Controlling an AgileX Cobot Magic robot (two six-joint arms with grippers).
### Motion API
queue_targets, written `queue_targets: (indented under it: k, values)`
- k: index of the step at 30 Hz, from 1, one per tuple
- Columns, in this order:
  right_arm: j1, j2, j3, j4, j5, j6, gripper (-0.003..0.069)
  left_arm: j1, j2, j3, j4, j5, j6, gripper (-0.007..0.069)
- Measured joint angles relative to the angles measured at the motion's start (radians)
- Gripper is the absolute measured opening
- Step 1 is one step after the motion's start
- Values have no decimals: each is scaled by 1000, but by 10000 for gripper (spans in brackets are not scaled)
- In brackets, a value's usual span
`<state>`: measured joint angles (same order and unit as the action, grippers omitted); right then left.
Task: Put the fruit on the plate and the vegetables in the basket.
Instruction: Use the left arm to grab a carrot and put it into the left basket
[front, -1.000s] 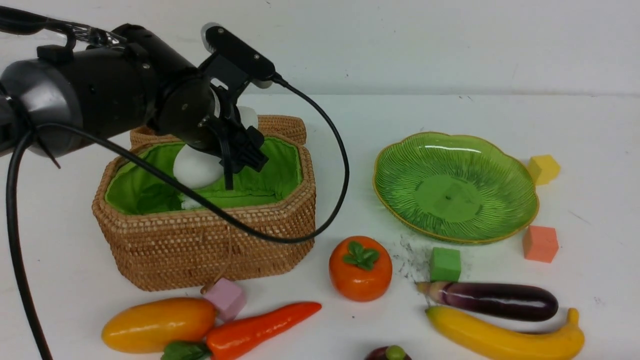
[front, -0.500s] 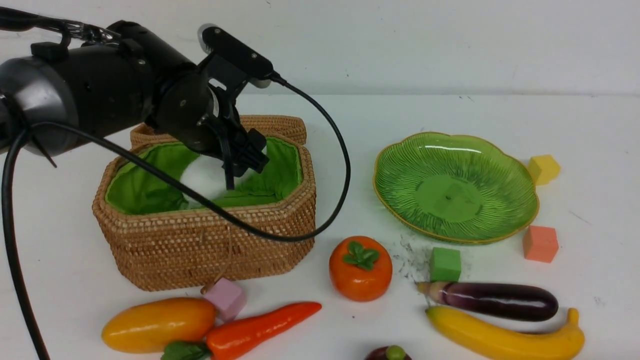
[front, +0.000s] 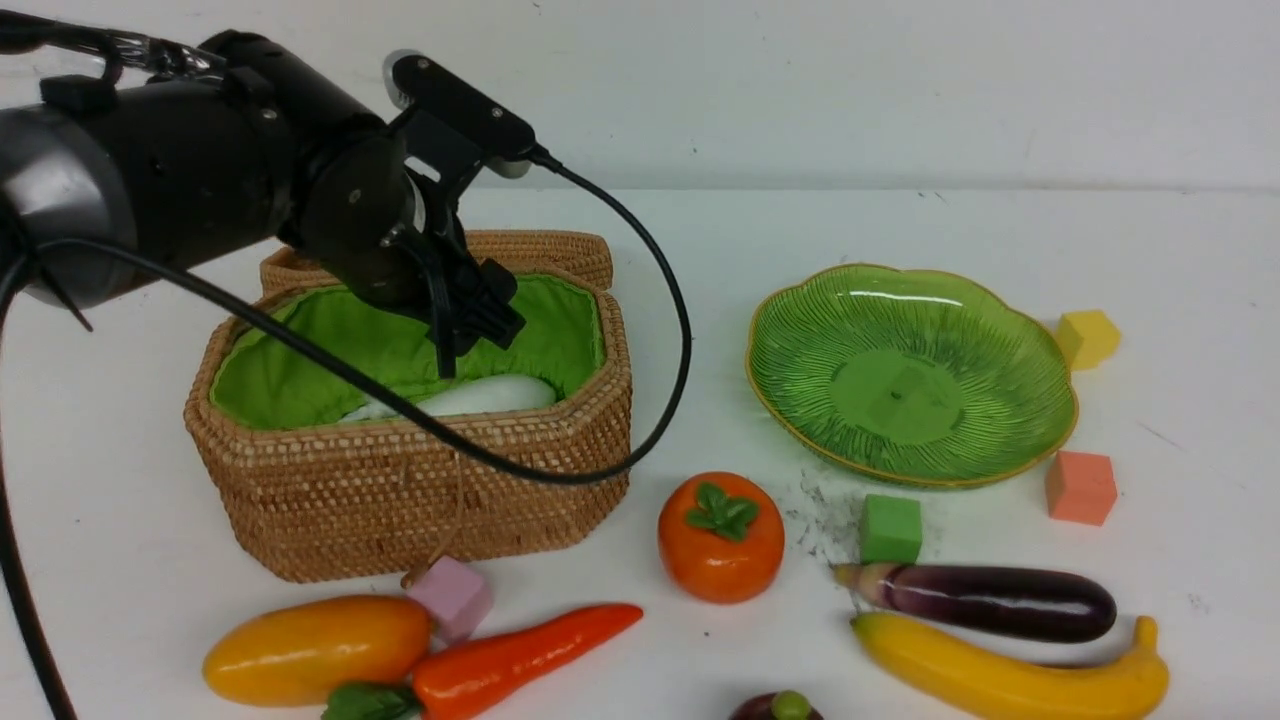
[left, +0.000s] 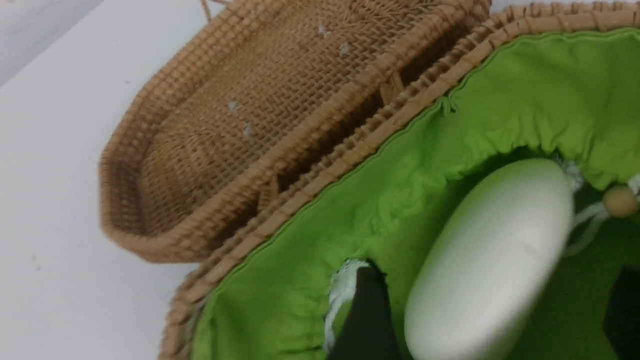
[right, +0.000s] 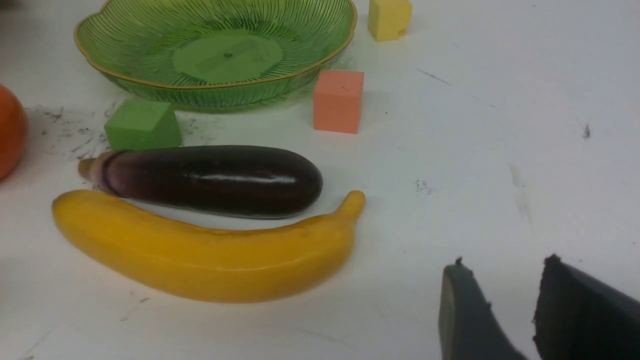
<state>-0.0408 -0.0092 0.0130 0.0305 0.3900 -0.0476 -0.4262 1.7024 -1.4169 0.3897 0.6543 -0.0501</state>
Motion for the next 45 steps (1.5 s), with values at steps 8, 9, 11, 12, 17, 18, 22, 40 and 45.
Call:
queue_targets:
  k: [8,9,11,12,17,18,22,40,45]
  values:
    - [0,0,0,0,0,0,242,0,-219,0,-122,218,37,464]
    - [0,0,0,0,0,0,242,0,-224,0,-127,229,40,461]
    - [0,0,0,0,0,0,242,0,-265,23,-191,348,103,443]
    - [0,0,0,0,0,0,242,0,-276,45,-243,412,135,438]
    - [0,0,0,0,0,0,242,-2,-237,158,-451,474,200,435]
    - [0,0,0,0,0,0,242,-3,-233,158,-457,473,200,435]
    - [0,0,0,0,0,0,242,-90,-122,174,-481,422,254,450]
    - [0,0,0,0,0,0,242,-276,137,171,-216,211,304,459]
    - [0,0,0,0,0,0,242,-268,198,171,-220,204,313,457]
